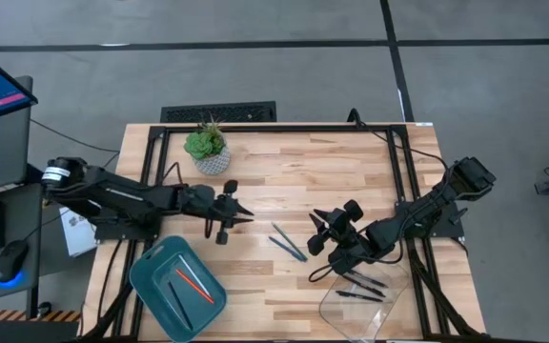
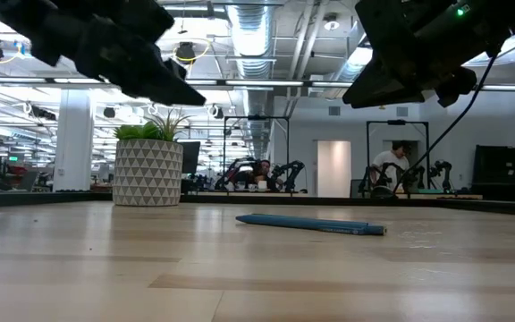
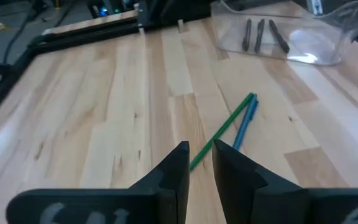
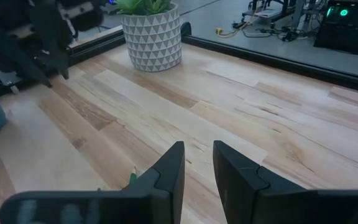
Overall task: Sort pens & pencils
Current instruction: Put the green pencil into the blue bin
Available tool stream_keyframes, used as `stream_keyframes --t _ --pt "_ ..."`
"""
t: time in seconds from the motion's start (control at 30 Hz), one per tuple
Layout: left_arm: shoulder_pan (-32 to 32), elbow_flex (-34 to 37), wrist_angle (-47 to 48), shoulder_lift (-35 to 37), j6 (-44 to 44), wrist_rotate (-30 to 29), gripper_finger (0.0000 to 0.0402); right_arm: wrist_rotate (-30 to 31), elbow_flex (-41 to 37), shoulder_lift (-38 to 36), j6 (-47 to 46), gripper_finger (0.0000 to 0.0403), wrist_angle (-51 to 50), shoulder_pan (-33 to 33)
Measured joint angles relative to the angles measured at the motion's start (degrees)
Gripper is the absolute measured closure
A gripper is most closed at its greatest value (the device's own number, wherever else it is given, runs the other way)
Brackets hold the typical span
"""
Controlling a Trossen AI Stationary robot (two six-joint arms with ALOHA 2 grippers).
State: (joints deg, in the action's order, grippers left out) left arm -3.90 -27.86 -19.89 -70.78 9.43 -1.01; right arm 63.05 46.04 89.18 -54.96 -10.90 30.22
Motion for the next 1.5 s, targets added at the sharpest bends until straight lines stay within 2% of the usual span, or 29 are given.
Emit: stream_keyframes --t 0.23,0.33,0.6,0.83,1.13,1.5 --pt "5.6 0.0 -6.1 -5.7 -0.1 13.2 0.0318 0.0 0.0 0.1 0.0 0.0295 0.0 0.0" --pt "6.9 0.0 -8.0 -7.5 -0.9 16.4 0.0307 0.0 0.0 0.1 0.0 0.0295 0.0 0.0" --pt "7.7 -2.7 -8.8 -12.9 0.0 18.8 0.0298 0.0 0.0 0.1 0.0 0.0295 0.0 0.0" --pt "7.7 -8.4 -7.6 -19.7 2.0 18.8 0.0297 0.0 0.0 0.1 0.0 0.0295 0.0 0.0" --pt "7.7 -15.4 -3.6 -28.2 6.7 22.8 0.0297 0.0 0.0 0.1 0.0 0.0295 -0.5 0.1" --pt "7.7 -16.0 -4.6 -28.8 9.5 25.4 0.0297 0.0 0.0 0.1 0.0 0.0295 -0.7 0.2"
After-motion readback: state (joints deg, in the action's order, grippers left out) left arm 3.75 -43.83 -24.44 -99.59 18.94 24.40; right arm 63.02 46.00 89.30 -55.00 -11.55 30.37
